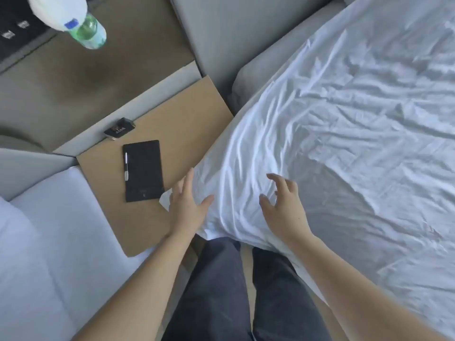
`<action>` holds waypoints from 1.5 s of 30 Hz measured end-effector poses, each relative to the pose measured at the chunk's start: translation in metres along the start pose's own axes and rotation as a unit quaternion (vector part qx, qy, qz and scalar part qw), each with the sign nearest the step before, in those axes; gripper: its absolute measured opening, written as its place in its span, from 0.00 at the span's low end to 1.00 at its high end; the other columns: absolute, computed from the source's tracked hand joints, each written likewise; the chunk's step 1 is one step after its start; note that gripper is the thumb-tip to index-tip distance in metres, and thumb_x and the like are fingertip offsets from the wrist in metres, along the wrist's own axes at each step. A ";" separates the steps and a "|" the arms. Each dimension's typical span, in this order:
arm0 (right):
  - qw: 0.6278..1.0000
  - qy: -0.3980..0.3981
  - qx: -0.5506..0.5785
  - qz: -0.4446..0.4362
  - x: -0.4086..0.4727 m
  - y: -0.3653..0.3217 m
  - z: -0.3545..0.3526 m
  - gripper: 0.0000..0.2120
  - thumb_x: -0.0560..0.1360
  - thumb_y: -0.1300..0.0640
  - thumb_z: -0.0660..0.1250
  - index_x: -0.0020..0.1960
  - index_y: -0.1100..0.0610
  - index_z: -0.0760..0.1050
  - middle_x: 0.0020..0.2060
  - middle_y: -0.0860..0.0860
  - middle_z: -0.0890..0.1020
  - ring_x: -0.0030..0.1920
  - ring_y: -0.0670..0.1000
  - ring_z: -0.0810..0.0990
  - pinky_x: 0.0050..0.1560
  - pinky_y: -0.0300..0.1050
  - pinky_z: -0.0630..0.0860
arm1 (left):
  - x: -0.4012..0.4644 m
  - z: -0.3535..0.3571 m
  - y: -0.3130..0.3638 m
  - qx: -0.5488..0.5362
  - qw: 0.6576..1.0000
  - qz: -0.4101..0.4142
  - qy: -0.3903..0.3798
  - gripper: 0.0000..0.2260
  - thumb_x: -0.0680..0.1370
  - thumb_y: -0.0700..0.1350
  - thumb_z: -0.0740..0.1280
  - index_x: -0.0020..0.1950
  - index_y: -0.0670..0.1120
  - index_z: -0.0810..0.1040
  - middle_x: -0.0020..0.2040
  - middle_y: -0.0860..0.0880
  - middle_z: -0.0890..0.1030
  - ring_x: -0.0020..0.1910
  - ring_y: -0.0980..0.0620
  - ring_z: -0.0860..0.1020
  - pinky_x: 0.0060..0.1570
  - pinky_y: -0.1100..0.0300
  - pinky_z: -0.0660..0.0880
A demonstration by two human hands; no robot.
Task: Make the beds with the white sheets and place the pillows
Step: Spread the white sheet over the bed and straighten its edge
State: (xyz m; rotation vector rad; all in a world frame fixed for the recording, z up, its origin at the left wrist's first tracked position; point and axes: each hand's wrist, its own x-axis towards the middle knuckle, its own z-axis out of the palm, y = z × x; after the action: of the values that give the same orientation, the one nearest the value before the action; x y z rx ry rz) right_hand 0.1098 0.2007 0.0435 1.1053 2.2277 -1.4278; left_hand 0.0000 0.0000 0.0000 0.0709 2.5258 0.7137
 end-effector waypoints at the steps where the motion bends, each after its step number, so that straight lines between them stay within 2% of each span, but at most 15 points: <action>1: 1.000 0.005 0.006 0.011 0.011 0.002 0.010 0.23 0.79 0.53 0.63 0.72 0.42 0.63 0.71 0.46 0.62 0.65 0.48 0.73 0.56 0.45 0.75 | 0.016 0.006 -0.005 0.017 1.000 0.008 -0.004 0.41 0.73 0.58 0.74 0.78 0.61 0.52 0.73 0.49 0.65 0.71 0.47 0.66 0.66 0.44 0.70; 4: 0.998 0.008 0.032 0.055 0.029 0.004 0.039 0.24 0.78 0.53 0.63 0.72 0.43 0.63 0.70 0.45 0.64 0.55 0.44 0.74 0.56 0.43 0.73 | 0.055 0.018 -0.018 0.058 0.997 0.001 -0.045 0.46 0.69 0.61 0.76 0.77 0.64 0.49 0.73 0.51 0.64 0.70 0.48 0.67 0.65 0.43 0.70; 11: 0.987 -0.047 0.110 0.111 0.031 0.014 0.105 0.24 0.80 0.49 0.60 0.74 0.37 0.60 0.68 0.41 0.64 0.59 0.40 0.72 0.54 0.39 0.70 | 0.088 0.026 -0.028 0.003 0.986 -0.019 -0.163 0.49 0.67 0.59 0.78 0.77 0.67 0.48 0.65 0.53 0.73 0.61 0.55 0.74 0.58 0.56 0.72; 16: 0.976 -0.064 0.174 0.116 0.016 -0.013 0.107 0.29 0.80 0.42 0.60 0.74 0.28 0.49 0.63 0.31 0.67 0.66 0.40 0.71 0.61 0.46 0.75 | 0.070 0.011 0.005 0.002 0.973 0.007 -0.230 0.46 0.73 0.47 0.74 0.76 0.69 0.45 0.36 0.53 0.72 0.36 0.54 0.75 0.40 0.65 0.68; 18: 0.972 -0.056 0.200 0.111 0.008 -0.027 0.095 0.35 0.79 0.43 0.62 0.75 0.27 0.43 0.57 0.23 0.69 0.71 0.40 0.67 0.67 0.47 0.72 | 0.052 0.005 0.027 0.014 0.968 0.070 -0.243 0.45 0.74 0.42 0.71 0.76 0.69 0.45 0.34 0.53 0.72 0.35 0.54 0.75 0.44 0.63 0.69; 23: 0.950 -0.083 0.282 0.108 -0.035 -0.036 0.037 0.44 0.75 0.47 0.68 0.70 0.21 0.38 0.74 0.45 0.68 0.75 0.46 0.65 0.72 0.56 0.66 | 0.014 -0.019 0.086 0.065 0.914 0.149 -0.371 0.44 0.78 0.46 0.68 0.73 0.72 0.37 0.33 0.49 0.72 0.31 0.49 0.76 0.35 0.59 0.70; 27: 0.958 -0.085 0.263 0.080 -0.092 -0.044 -0.017 0.48 0.76 0.54 0.70 0.71 0.23 0.37 0.73 0.32 0.62 0.74 0.37 0.61 0.73 0.56 0.67 | -0.020 -0.028 0.144 0.077 0.850 0.236 -0.465 0.41 0.79 0.45 0.67 0.72 0.77 0.42 0.28 0.48 0.69 0.25 0.52 0.70 0.30 0.52 0.76; 28: 0.960 -0.073 0.259 0.076 -0.106 -0.046 -0.027 0.50 0.76 0.57 0.71 0.72 0.23 0.37 0.71 0.26 0.61 0.72 0.31 0.61 0.71 0.52 0.70 | -0.027 -0.027 0.157 0.069 0.836 0.254 -0.482 0.41 0.79 0.44 0.67 0.72 0.78 0.44 0.35 0.61 0.66 0.25 0.53 0.70 0.30 0.52 0.76; 29: 0.961 -0.051 0.258 0.082 -0.121 -0.047 -0.036 0.51 0.75 0.57 0.72 0.72 0.24 0.37 0.68 0.22 0.60 0.69 0.27 0.61 0.69 0.44 0.71 | -0.037 -0.024 0.170 0.063 0.824 0.269 -0.495 0.41 0.79 0.42 0.67 0.72 0.78 0.45 0.55 0.55 0.69 0.24 0.54 0.71 0.30 0.54 0.76; 30: 0.962 -0.015 0.257 0.090 -0.134 -0.048 -0.042 0.52 0.74 0.56 0.74 0.73 0.25 0.37 0.67 0.20 0.60 0.67 0.24 0.61 0.66 0.35 0.71 | -0.049 -0.021 0.183 0.054 0.818 0.277 -0.502 0.41 0.79 0.41 0.67 0.72 0.78 0.47 0.40 0.59 0.72 0.24 0.56 0.71 0.29 0.57 0.75; 31: 0.961 0.034 0.254 0.100 -0.145 -0.048 -0.046 0.53 0.72 0.52 0.75 0.74 0.27 0.37 0.67 0.21 0.60 0.65 0.22 0.61 0.62 0.28 0.70 | -0.062 -0.017 0.196 0.047 0.821 0.276 -0.497 0.41 0.78 0.40 0.66 0.73 0.76 0.48 0.39 0.46 0.77 0.24 0.57 0.71 0.29 0.59 0.74; 32: 0.958 0.081 0.248 0.118 -0.154 -0.048 -0.048 0.54 0.70 0.48 0.76 0.75 0.30 0.36 0.69 0.25 0.61 0.63 0.21 0.62 0.59 0.24 0.69 | -0.077 -0.011 0.208 0.045 0.829 0.267 -0.489 0.41 0.78 0.39 0.66 0.75 0.73 0.48 0.40 0.49 0.77 0.25 0.58 0.73 0.29 0.59 0.74; 37: 0.929 0.244 0.153 0.233 -0.189 -0.044 -0.055 0.57 0.66 0.43 0.74 0.74 0.35 0.31 0.61 0.45 0.77 0.52 0.45 0.82 0.49 0.49 0.80 | -0.156 0.019 0.251 0.029 0.837 0.230 -0.495 0.36 0.75 0.41 0.66 0.72 0.65 0.49 0.45 0.44 0.80 0.38 0.47 0.81 0.39 0.51 0.79; 42: 0.895 0.339 0.121 0.264 -0.234 -0.016 -0.085 0.43 0.73 0.62 0.62 0.79 0.42 0.44 0.32 0.49 0.80 0.31 0.50 0.78 0.30 0.44 0.69 | -0.203 0.023 0.257 -0.015 0.804 0.273 -0.528 0.36 0.76 0.38 0.62 0.74 0.67 0.51 0.32 0.48 0.77 0.30 0.55 0.79 0.34 0.63 0.75; 45: 0.892 0.331 0.182 0.250 -0.263 0.005 -0.096 0.41 0.73 0.67 0.60 0.77 0.37 0.52 0.31 0.50 0.78 0.26 0.44 0.74 0.30 0.36 0.70 | -0.212 0.022 0.250 0.000 0.771 0.285 -0.570 0.37 0.75 0.44 0.63 0.74 0.71 0.50 0.36 0.38 0.78 0.37 0.44 0.82 0.45 0.51 0.82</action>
State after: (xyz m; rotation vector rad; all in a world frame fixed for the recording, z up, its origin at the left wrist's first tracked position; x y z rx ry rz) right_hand 0.3060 0.1656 0.2399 2.3856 1.8085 -1.3888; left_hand 0.1730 0.1870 0.2070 0.9881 1.2806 0.5916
